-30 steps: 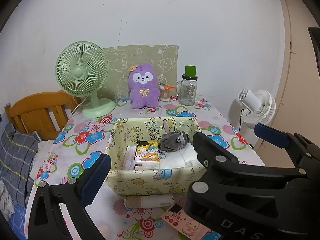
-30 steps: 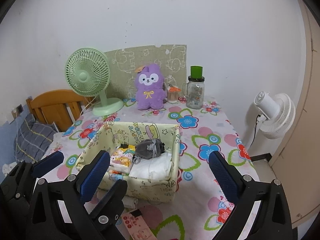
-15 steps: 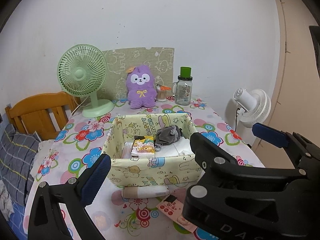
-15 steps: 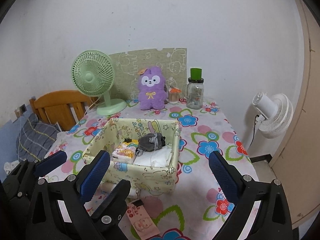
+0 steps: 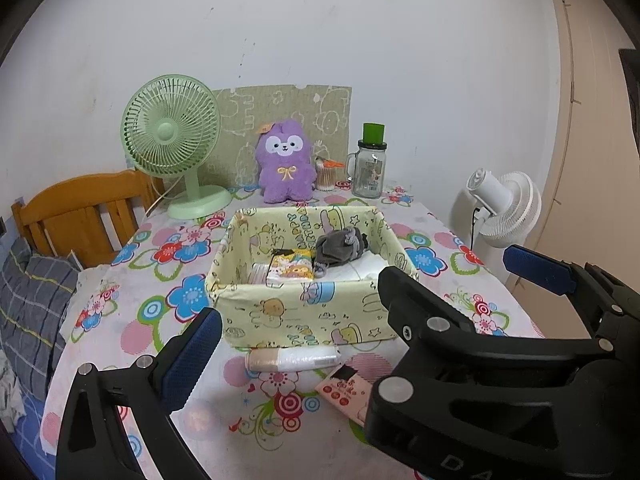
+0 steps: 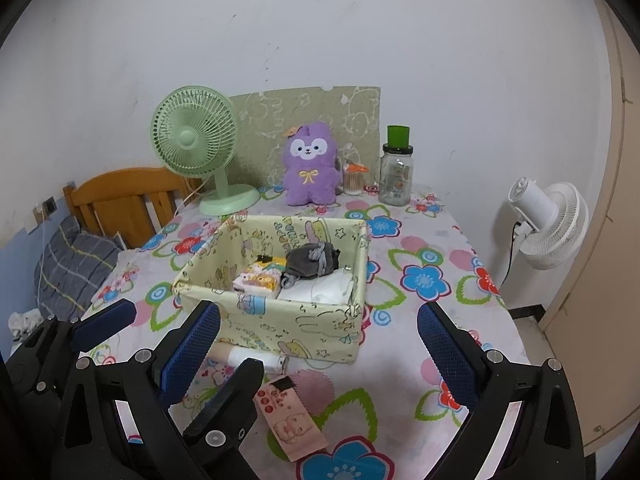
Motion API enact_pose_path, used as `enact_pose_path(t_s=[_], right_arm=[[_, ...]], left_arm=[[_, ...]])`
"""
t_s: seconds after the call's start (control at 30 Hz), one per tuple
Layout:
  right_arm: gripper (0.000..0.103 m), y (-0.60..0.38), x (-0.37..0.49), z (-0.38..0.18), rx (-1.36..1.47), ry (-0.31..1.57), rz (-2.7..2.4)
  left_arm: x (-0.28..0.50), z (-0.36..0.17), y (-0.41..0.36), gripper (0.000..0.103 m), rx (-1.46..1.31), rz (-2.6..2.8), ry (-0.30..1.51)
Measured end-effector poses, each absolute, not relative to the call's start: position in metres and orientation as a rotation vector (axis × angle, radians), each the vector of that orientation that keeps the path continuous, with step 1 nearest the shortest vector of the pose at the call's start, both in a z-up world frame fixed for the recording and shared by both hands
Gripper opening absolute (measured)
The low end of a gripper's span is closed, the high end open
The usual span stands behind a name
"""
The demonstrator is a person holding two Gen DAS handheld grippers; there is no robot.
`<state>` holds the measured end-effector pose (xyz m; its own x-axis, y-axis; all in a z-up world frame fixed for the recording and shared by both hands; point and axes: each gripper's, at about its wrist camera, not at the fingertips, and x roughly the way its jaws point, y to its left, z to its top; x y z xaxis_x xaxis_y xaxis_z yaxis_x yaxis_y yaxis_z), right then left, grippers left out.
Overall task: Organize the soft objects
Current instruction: 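Withdraw both tools from the box toward the items beside it, then grasp the pink printed tissue packet with the right tool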
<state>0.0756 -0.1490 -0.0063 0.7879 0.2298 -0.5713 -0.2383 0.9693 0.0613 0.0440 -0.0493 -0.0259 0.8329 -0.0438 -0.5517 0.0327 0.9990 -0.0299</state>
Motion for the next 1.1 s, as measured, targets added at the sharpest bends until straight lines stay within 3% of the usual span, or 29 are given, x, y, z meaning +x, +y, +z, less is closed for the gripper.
enact_pose_path(t_s=[1.1], right_arm=[[0.1, -0.129, 0.082, -0.065, -0.022, 0.746, 0.278]], left_arm=[[0.055, -0.085, -0.033, 0.103, -0.001, -0.066, 0.727]])
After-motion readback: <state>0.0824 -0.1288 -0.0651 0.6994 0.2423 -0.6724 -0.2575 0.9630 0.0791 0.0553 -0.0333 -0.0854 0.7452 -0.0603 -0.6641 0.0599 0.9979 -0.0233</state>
